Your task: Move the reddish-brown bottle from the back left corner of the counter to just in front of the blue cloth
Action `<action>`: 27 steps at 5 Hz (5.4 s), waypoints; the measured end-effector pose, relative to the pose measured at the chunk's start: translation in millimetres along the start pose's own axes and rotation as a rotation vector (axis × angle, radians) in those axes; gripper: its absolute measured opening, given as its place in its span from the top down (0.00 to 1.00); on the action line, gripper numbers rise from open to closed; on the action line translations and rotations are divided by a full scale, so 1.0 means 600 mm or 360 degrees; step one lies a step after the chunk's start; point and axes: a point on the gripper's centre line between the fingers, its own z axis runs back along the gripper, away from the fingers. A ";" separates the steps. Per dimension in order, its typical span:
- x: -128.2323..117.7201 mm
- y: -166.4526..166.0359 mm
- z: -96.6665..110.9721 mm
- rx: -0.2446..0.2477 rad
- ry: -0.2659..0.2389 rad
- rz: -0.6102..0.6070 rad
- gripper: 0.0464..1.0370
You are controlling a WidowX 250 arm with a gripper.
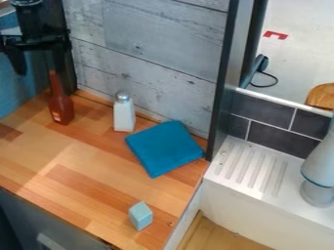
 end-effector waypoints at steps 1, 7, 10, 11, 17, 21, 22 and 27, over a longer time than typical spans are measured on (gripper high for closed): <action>-0.006 -0.002 -0.023 0.0010 0.0063 -0.0005 0.04; 0.066 0.006 -0.043 0.0098 -0.0203 0.0045 0.04; 0.071 -0.008 -0.050 0.0016 -0.0245 0.0071 0.04; 0.076 -0.011 -0.065 0.0015 -0.0229 0.0072 0.04; 0.083 -0.040 -0.082 0.0005 -0.0226 0.0084 0.71; -0.044 -0.114 0.083 -0.0183 -0.0456 -0.0126 0.71; -0.085 -0.157 0.083 -0.0215 -0.0433 -0.0235 0.71; -0.240 -0.298 0.026 -0.0265 -0.0300 -0.0667 0.71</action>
